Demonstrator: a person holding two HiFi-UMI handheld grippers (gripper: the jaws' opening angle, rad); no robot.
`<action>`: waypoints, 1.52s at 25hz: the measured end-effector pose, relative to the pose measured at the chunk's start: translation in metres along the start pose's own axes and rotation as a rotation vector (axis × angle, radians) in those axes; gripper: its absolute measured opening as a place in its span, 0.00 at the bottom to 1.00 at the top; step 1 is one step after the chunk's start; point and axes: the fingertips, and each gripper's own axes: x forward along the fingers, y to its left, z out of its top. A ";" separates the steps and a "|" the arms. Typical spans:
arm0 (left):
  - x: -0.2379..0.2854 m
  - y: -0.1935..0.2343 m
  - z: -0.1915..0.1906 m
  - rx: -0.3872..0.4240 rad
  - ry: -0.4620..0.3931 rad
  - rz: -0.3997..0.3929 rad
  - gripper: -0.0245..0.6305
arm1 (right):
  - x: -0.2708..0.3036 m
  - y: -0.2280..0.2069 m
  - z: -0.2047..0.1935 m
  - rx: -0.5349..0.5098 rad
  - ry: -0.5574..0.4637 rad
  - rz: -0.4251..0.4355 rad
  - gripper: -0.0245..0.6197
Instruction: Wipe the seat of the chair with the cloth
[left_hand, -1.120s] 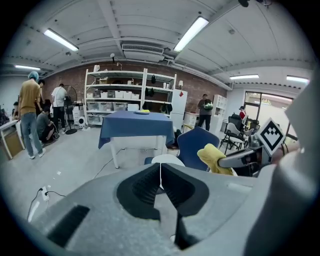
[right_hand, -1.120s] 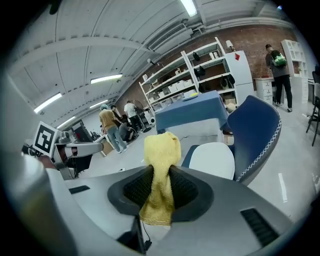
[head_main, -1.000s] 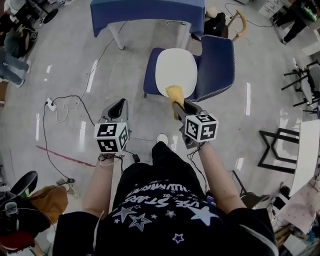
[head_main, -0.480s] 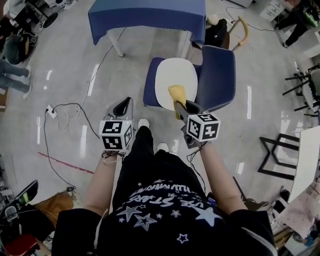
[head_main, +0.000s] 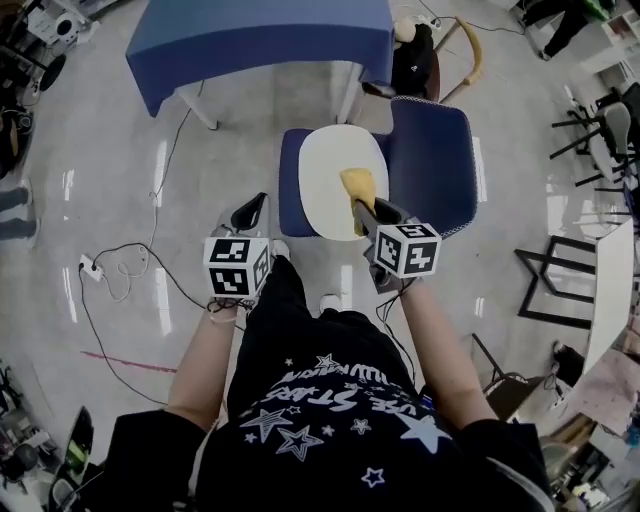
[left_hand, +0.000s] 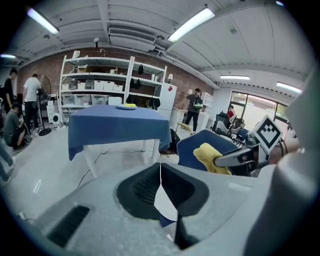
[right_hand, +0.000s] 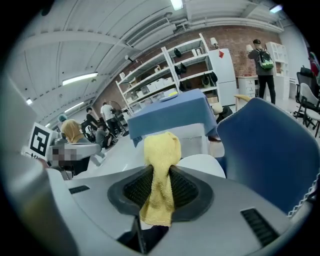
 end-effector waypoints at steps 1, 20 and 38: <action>0.010 0.005 0.002 -0.002 0.009 -0.017 0.07 | 0.010 -0.002 0.003 0.015 0.002 -0.013 0.20; 0.195 0.091 -0.035 -0.065 0.212 -0.054 0.07 | 0.227 -0.087 0.007 0.046 0.197 -0.073 0.20; 0.301 0.115 -0.129 -0.159 0.286 0.026 0.07 | 0.401 -0.114 -0.062 -0.103 0.389 0.046 0.20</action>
